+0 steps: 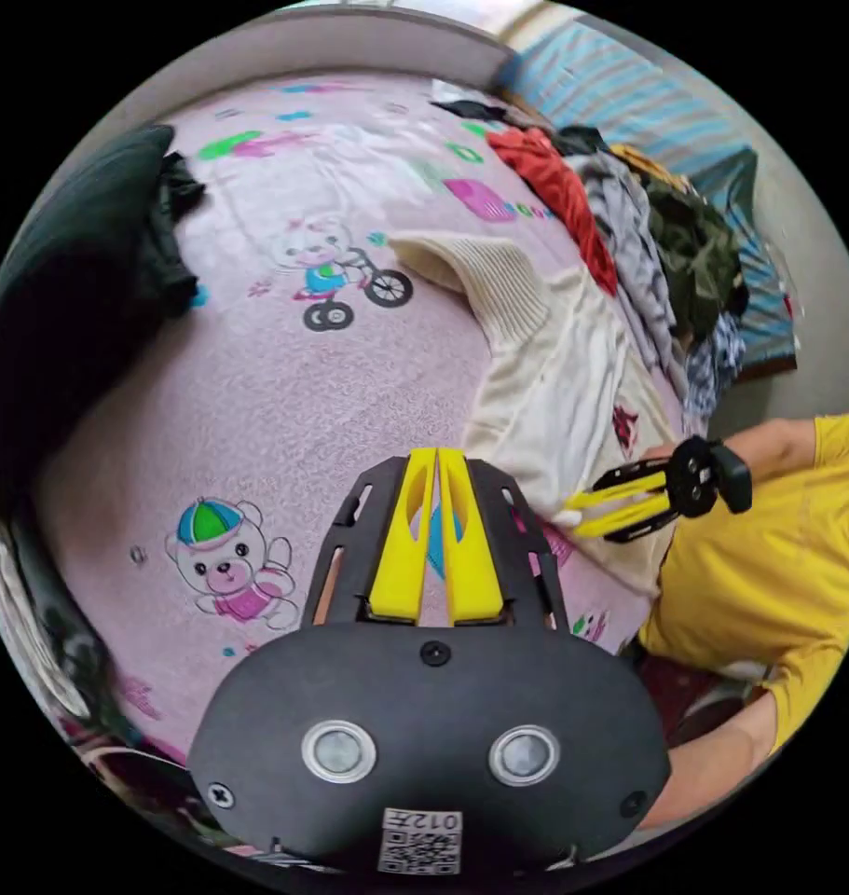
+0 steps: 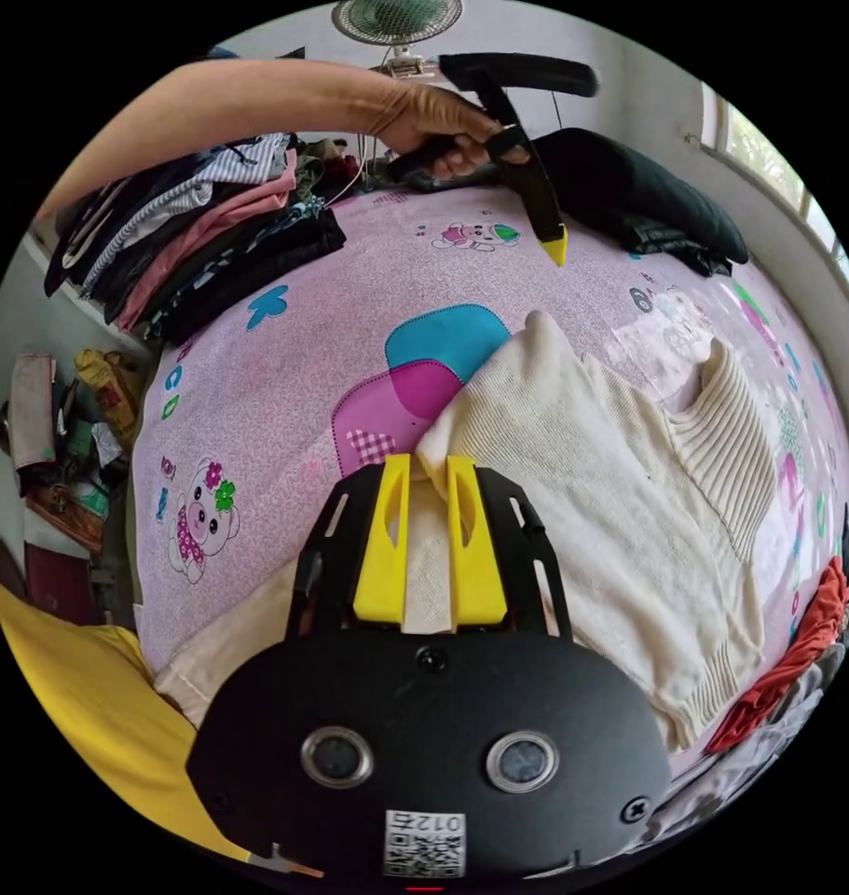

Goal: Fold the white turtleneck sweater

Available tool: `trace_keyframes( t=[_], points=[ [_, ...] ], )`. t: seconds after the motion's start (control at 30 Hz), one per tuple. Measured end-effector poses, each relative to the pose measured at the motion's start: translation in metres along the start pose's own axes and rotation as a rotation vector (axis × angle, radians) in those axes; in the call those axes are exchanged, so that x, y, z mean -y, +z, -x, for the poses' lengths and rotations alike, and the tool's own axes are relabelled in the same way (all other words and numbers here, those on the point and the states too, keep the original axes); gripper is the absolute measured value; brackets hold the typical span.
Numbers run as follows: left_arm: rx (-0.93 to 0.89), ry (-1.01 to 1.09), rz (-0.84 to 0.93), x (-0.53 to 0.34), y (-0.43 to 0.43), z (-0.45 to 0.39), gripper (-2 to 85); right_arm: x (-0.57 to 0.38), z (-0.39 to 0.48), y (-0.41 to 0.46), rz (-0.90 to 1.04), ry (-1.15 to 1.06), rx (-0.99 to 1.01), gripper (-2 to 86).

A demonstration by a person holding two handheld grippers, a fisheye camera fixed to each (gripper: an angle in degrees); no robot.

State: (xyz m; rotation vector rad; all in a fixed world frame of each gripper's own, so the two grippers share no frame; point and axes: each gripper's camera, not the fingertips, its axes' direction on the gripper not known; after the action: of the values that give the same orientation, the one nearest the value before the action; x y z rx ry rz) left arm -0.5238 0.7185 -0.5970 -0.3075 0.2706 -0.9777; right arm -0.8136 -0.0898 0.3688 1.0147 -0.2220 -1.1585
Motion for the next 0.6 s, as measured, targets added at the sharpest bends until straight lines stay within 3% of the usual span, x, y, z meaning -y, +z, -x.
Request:
trace_keyframes(
  t=[0.2, 0.37, 0.47, 0.6],
  points=[
    [-0.34, -0.331, -0.032, -0.057, 0.05, 0.042, 8.9, -0.021, 0.0, -0.041, -0.133, 0.041, -0.082, 3.3],
    [-0.457, -0.487, -0.071, -0.083, 0.076, 0.073, 9.4, -0.029, 0.0, -0.046, -0.103, 0.028, -0.103, 2.1],
    [-0.523, -0.518, -0.179, -0.093, 0.076, 0.086, 7.5, -0.027, -0.002, -0.038, -0.044, 0.005, -0.112, 1.3],
    [-0.504, -0.392, -0.332, -0.096, 0.062, 0.084, 2.5, -0.031, -0.01, -0.029, 0.047, 0.028, -0.059, 0.6]
  ],
)
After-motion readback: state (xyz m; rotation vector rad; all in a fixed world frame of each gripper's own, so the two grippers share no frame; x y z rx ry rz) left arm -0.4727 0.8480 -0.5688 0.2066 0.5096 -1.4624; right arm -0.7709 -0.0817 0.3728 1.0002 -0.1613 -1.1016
